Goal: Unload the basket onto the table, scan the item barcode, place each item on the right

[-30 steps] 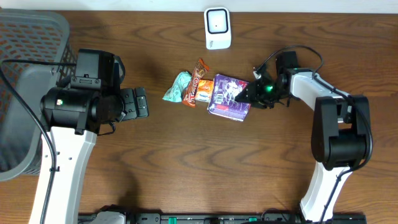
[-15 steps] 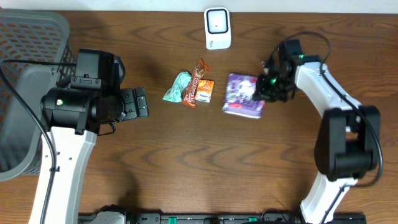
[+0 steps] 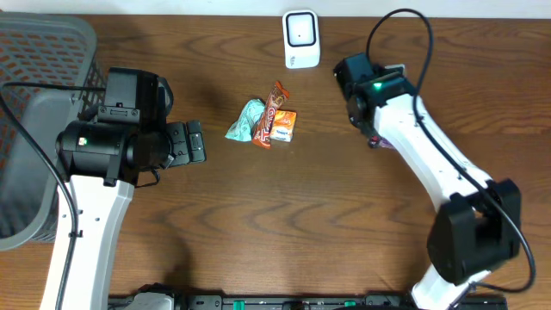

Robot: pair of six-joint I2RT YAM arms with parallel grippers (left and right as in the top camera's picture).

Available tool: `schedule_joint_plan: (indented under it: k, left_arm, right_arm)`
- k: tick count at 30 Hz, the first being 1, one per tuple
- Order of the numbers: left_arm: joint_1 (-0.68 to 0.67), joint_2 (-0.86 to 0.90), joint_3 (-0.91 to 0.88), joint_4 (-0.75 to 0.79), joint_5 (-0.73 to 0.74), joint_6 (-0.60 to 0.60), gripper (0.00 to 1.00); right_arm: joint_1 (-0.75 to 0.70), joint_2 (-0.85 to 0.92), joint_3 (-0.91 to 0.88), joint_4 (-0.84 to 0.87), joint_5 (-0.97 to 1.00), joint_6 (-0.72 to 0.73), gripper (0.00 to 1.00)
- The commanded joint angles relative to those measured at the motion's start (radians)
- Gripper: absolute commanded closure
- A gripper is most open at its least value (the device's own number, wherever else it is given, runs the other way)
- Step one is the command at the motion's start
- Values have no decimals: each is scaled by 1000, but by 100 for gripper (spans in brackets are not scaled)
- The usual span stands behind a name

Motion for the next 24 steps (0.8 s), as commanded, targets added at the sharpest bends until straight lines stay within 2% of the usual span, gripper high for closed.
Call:
schedule_joint_plan:
  k: [1,4,6,9,11,14,17,21,24]
  left_arm:
    - [5,3,5,-3,-9,-5,2]
    - [5,3,5,-3,-9,-6,2]
    - [5,3,5,-3,-9,-6,2]
    - [5,3,5,-2,-9,-6,2]
    - [5,3,5,-3,-9,-6,2]
    - [5,3,5,-3,-9,-5,2]
    - [5,3,5,-3,-9,-5,2]
    - [5,3,5,-3,-9,-6,2]
    - [5,3,5,-3,-9,-5,2]
  right_arm:
    - [9,72,-12,0,74,4,99]
    - [31,118,-12,8,2,3,95]
    - [53,142,-12,19,-36,4,88]
    - [96,155,-11,43,-97,3,70]
    - [128,153,-8,67,-136,4,50]
    - [165,150,24,85,-203,4,29]
    - [178,148,78,82,-273,3,21]
    - [170,148,185,48,-390,-37,19]
    - [154,148,253,4,-424,-56,12]
